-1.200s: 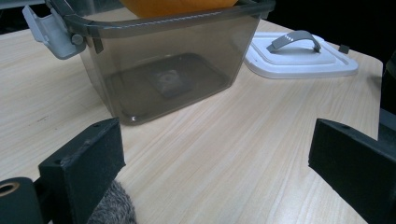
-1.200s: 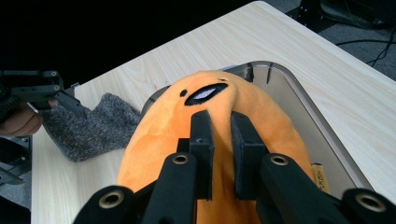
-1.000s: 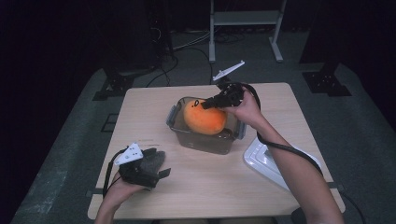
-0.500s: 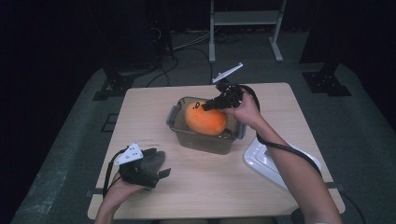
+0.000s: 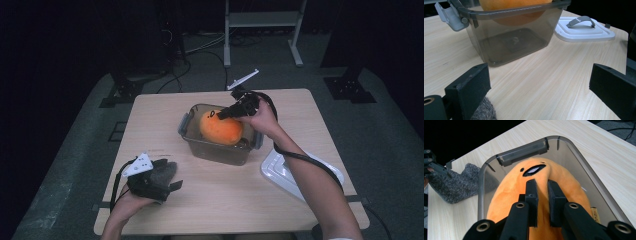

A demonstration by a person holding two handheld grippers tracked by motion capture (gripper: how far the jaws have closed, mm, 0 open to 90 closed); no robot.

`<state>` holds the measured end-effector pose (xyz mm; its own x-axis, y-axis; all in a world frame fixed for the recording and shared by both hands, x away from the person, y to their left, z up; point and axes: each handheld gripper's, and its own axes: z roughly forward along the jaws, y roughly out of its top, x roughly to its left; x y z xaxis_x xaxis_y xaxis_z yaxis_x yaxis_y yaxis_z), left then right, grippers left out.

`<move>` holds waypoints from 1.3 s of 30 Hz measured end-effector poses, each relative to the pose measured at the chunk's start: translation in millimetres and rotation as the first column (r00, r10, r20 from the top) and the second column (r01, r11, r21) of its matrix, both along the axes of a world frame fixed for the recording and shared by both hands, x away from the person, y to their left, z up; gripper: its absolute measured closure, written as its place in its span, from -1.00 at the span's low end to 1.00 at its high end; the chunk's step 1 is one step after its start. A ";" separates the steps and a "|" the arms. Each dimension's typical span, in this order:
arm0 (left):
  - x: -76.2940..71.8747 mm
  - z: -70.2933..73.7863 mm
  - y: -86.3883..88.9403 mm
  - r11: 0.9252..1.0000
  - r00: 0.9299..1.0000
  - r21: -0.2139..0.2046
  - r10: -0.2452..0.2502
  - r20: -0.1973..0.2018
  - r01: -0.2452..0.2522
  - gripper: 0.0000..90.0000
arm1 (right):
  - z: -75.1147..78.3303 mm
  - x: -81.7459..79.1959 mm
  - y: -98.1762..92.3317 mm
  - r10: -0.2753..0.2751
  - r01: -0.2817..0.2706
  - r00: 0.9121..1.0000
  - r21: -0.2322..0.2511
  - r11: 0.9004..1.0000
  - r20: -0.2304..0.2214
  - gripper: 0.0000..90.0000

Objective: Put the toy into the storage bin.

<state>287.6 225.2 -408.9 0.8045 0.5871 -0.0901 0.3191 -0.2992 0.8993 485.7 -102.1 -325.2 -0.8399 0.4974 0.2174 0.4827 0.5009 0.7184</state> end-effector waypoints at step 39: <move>0.0 -0.1 -0.1 1.000 1.000 0.002 -0.003 -0.003 0.003 -0.94 | -22.6 5.8 11.3 0.004 -0.006 0.999 -0.048 0.999 -0.034 0.76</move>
